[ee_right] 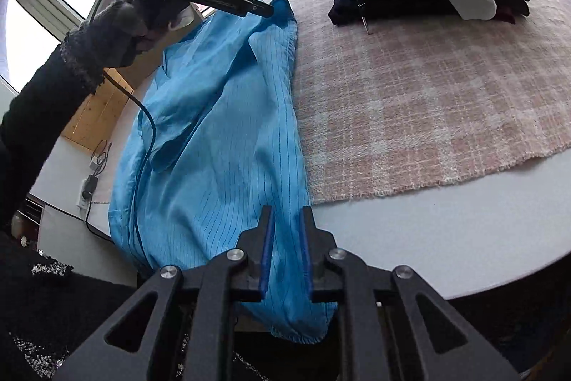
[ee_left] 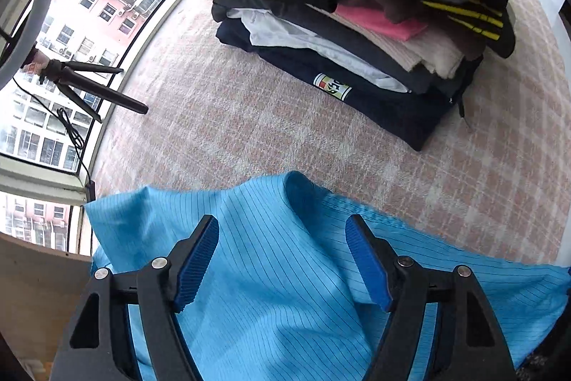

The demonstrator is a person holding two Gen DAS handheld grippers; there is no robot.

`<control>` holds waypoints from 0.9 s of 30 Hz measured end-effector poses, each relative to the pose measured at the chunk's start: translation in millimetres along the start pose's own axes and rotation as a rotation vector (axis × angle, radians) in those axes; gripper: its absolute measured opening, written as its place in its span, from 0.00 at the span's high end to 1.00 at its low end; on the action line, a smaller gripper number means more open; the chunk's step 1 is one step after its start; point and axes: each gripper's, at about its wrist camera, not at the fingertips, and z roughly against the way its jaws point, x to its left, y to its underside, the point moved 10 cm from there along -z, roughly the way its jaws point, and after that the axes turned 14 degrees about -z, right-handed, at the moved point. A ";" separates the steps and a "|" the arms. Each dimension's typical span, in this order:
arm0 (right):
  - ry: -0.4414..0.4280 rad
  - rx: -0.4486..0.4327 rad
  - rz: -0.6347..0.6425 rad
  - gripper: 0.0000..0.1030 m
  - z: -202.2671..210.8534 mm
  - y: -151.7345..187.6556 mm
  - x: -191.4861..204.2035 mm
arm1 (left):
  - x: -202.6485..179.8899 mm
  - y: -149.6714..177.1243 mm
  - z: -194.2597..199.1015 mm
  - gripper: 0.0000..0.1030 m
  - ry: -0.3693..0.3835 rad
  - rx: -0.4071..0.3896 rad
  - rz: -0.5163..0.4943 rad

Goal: Fold clothes

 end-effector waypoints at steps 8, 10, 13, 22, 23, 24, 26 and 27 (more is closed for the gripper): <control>0.013 0.046 0.065 0.68 -16.3 7.9 3.5 | 37.9 10.1 -10.6 0.99 0.006 -0.015 0.147; 0.014 0.067 0.082 0.68 -19.1 11.3 3.5 | 57.7 8.6 -1.7 0.99 0.004 -0.060 0.222; 0.043 0.058 0.107 0.68 -16.9 7.9 1.6 | 58.6 9.0 -17.2 0.92 0.051 -0.007 0.202; -0.059 0.008 0.211 0.68 -1.6 -21.8 41.6 | 86.2 98.5 86.2 0.51 -0.040 -0.090 0.320; -0.069 0.026 0.235 0.68 -7.6 -20.4 49.4 | 86.2 124.9 97.8 0.46 -0.061 -0.084 0.351; -0.077 0.050 0.261 0.68 -15.8 -17.3 58.9 | 82.1 150.0 109.1 0.46 -0.079 -0.072 0.384; -0.088 0.097 0.313 0.68 -31.7 -11.6 76.2 | 59.5 197.6 119.9 0.44 -0.063 -0.037 0.477; -0.050 0.100 0.333 0.68 -38.6 -11.7 75.5 | 49.7 222.3 122.6 0.44 -0.045 -0.023 0.527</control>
